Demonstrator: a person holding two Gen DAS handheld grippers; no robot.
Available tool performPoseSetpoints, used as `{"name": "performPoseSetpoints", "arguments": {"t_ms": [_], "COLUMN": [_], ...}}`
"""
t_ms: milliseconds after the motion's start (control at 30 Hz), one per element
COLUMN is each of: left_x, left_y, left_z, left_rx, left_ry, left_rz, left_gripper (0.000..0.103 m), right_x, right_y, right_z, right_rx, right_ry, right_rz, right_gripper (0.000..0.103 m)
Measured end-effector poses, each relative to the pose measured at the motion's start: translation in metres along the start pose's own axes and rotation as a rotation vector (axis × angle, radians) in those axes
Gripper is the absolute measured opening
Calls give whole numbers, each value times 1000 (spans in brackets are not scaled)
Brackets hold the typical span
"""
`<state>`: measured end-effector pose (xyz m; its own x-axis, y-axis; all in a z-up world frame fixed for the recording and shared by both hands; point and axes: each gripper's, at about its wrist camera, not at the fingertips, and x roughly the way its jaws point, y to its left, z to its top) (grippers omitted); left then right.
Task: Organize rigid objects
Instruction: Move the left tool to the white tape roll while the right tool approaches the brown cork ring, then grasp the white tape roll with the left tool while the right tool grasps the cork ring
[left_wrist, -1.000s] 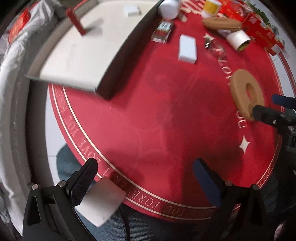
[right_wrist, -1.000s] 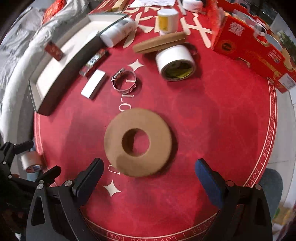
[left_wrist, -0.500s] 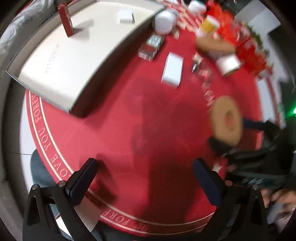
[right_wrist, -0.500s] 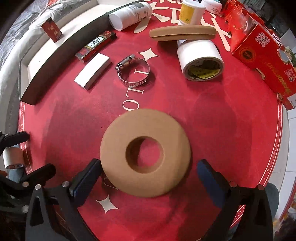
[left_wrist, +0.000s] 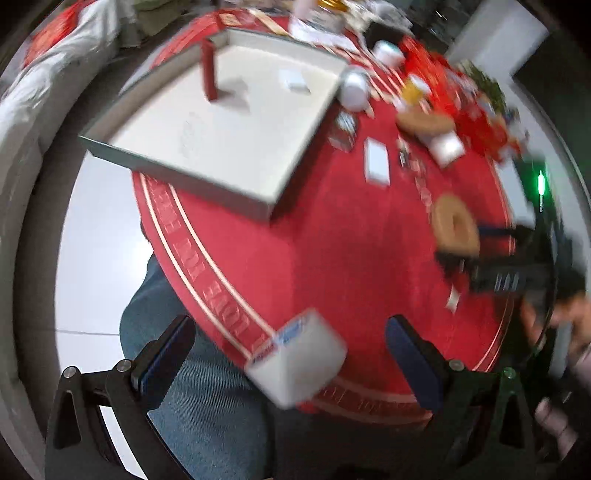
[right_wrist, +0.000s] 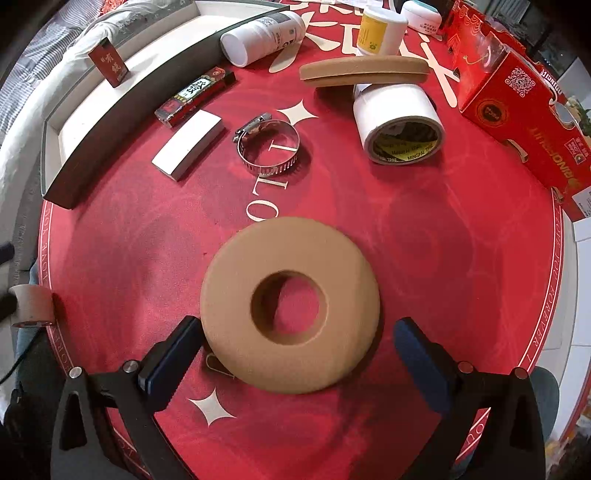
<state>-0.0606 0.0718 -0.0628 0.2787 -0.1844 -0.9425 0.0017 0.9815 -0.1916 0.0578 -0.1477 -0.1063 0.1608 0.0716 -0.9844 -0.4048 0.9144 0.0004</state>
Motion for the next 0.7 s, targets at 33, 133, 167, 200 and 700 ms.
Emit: {"name": "performPoseSetpoints", "arguments": {"t_ms": [33,133,167,200,700], "left_x": [4,13,13,14,46], "left_y": [-4,-12,-12,-12,-16], "left_z": [-3,-2,1,5,28], "left_rx": [27,2,-18,-45,-366], "left_ry": [15,47,47,45,173], "left_rz": [15,24,17,13,169], "left_gripper": [103,103,103,103,103], "right_x": [0,-1,-1,-1,-1], "right_y": [0,0,0,0,0], "right_z": [1,0,0,0,2], "right_rx": [1,1,1,1,1], "right_ry": [-2,-4,-4,-4,-8], "right_rz": [0,0,0,0,-1], "right_gripper": [103,103,103,103,103]}}
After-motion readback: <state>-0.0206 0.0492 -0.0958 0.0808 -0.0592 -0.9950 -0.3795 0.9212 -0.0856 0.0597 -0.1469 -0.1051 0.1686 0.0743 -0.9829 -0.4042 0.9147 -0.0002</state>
